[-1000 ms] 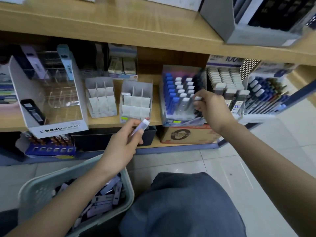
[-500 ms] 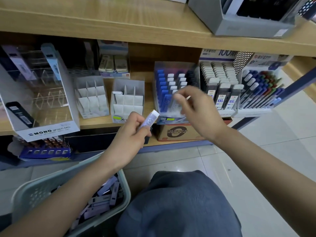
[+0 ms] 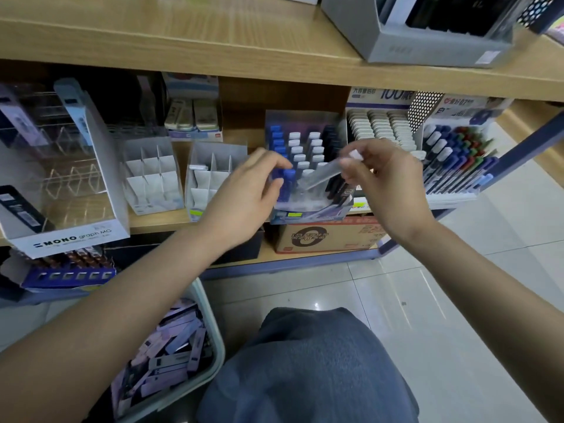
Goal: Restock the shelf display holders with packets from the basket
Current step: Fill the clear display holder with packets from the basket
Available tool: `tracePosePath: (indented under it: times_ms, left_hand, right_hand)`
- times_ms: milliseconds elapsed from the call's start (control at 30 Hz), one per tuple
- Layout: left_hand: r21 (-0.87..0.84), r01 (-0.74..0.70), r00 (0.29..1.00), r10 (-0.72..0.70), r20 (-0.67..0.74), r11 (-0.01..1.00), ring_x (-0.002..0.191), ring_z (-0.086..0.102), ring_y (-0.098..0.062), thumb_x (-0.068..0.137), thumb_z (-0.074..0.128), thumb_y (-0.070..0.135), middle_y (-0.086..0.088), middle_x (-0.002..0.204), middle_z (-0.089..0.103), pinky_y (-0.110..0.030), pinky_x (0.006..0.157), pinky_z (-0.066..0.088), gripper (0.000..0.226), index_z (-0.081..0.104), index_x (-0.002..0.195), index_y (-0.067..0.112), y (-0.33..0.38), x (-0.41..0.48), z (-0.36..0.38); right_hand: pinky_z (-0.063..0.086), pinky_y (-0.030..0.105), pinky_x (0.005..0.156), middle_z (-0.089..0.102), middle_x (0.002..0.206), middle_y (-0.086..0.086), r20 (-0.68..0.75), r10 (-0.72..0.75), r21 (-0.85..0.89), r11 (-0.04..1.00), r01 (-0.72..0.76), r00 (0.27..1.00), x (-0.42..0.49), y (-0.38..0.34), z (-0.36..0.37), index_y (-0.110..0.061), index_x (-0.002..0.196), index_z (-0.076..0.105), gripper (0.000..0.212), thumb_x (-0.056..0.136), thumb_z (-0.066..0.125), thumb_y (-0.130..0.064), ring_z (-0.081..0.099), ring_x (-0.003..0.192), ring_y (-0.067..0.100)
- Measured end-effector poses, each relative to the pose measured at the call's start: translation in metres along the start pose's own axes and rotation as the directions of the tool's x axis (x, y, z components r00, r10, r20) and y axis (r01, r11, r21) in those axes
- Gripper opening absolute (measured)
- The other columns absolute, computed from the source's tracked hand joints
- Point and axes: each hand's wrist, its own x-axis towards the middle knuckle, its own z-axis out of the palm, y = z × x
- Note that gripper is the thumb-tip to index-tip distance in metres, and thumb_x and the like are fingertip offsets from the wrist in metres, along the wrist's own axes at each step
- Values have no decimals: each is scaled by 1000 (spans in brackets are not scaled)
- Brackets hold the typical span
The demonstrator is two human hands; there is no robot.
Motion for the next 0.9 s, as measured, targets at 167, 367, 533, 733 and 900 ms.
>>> tracePosePath:
  times_ms: [167,367,533,733,900]
  left_hand:
    - [185,-133,990,119,81,974,127,41,-15,93,52,9,-3,132,50,-25,104,30,33,53,125,13,-18,23,16]
    - [229,-153,987,137,85,961,131,37,-16,93,53,12,-3,137,48,-27,104,32,33,53,126,13,-29,27,19]
    - [237,-197,980,184,78,951,123,45,-17,94,52,19,-3,128,53,-30,94,40,29,54,123,15,-28,29,14]
    - [247,-209,978,207,37,946,109,52,-20,93,53,16,-6,114,59,-37,82,49,17,59,108,10,-31,32,17]
    - [253,-211,977,210,32,944,107,52,-18,93,52,16,-5,112,59,-36,81,49,16,58,106,10,-29,32,17]
  right_hand:
    - [45,26,76,59,93,8,180,-135,-231,957,175,974,5,10,16,-10,95,70,11,90,61,-12,59,76,22]
    - [40,25,79,57,101,6,331,-129,-293,928,232,935,13,7,25,-5,103,70,18,91,58,-10,55,86,20]
    - [44,35,84,58,108,12,448,-96,-389,875,290,889,21,5,26,-6,104,69,19,93,54,-10,58,93,28]
    - [46,40,79,63,99,13,399,-79,-395,884,249,914,19,9,37,-6,105,59,17,90,59,-13,59,89,32]
    - [48,40,69,61,97,13,344,-198,-402,852,334,918,13,13,38,-4,103,55,17,91,59,-15,60,82,35]
